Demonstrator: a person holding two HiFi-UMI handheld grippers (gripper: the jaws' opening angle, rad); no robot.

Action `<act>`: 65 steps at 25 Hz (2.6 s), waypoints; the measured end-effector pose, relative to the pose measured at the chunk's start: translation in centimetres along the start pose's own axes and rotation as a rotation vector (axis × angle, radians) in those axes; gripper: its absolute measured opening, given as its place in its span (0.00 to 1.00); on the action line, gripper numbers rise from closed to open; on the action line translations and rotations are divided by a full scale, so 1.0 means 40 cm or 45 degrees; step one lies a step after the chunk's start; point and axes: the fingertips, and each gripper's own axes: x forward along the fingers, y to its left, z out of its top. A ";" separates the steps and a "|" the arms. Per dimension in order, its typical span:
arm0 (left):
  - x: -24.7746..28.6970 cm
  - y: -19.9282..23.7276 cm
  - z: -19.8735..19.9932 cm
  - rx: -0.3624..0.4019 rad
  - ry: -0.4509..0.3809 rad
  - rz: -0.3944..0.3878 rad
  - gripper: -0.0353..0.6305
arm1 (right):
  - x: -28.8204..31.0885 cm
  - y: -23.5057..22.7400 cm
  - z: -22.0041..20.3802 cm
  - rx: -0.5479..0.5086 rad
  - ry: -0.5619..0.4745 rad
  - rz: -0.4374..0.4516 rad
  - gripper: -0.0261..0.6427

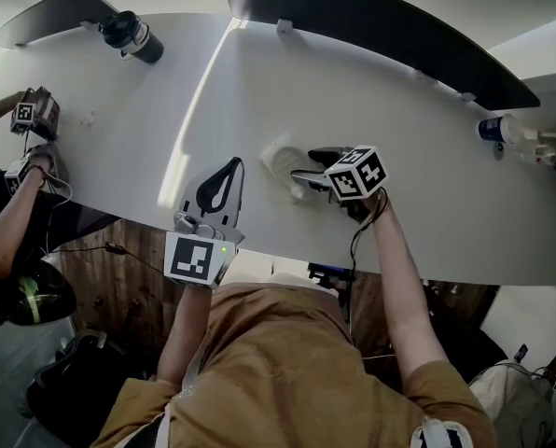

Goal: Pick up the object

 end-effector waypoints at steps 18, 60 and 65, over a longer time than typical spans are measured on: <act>0.018 0.031 -0.013 -0.008 0.025 -0.001 0.06 | 0.042 0.016 -0.014 0.032 0.218 0.242 0.46; -0.033 0.032 -0.038 -0.020 0.030 0.003 0.06 | 0.048 0.059 -0.052 0.056 0.151 0.328 0.24; -0.042 0.030 -0.033 -0.011 0.019 0.004 0.06 | 0.034 0.073 -0.057 0.063 0.113 0.314 0.24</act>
